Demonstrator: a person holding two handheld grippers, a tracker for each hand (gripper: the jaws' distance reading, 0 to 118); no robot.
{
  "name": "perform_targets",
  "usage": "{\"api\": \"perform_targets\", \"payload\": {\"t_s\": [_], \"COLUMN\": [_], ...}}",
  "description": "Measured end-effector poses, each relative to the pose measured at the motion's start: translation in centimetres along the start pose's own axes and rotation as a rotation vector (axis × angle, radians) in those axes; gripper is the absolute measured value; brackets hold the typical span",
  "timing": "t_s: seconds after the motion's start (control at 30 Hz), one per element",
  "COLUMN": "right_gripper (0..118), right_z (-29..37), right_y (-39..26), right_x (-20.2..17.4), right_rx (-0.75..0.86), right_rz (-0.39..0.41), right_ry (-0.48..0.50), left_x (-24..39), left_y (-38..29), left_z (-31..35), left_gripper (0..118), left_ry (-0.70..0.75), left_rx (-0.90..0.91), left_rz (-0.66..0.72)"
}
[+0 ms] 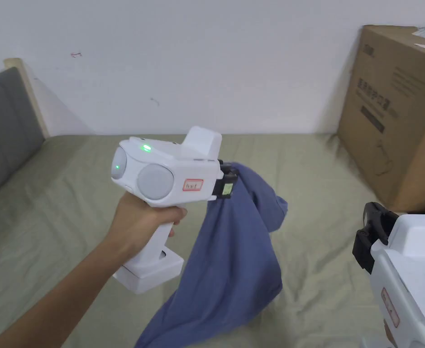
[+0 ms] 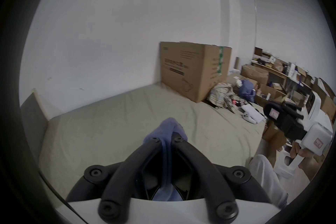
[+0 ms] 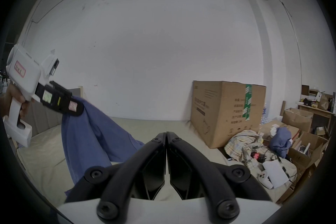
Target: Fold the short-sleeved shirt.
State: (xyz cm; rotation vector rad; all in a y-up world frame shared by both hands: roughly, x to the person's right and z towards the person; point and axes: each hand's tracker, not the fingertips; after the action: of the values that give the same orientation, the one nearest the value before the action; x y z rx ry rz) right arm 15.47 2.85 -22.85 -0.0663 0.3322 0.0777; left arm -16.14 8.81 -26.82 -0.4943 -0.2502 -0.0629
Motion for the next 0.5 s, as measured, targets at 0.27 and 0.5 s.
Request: {"api": "perform_targets", "payload": {"t_s": [0.27, 0.5], "right_gripper": [0, 0], "right_z": [0.5, -0.1], "right_y": [-1.2, -2.5], "right_x": [2.4, 2.1], "right_rx": [-0.034, -0.068], "right_rz": [-0.007, -0.01], "right_ry": [-0.054, -0.048], "left_x": [4.6, 4.4], "left_y": [-8.3, -18.7], "left_z": [-7.6, -12.4], "left_gripper": [4, 4], "left_ry": [-0.13, -0.098], "left_rx": [-0.208, -0.469], "left_rz": [0.022, 0.059]}}
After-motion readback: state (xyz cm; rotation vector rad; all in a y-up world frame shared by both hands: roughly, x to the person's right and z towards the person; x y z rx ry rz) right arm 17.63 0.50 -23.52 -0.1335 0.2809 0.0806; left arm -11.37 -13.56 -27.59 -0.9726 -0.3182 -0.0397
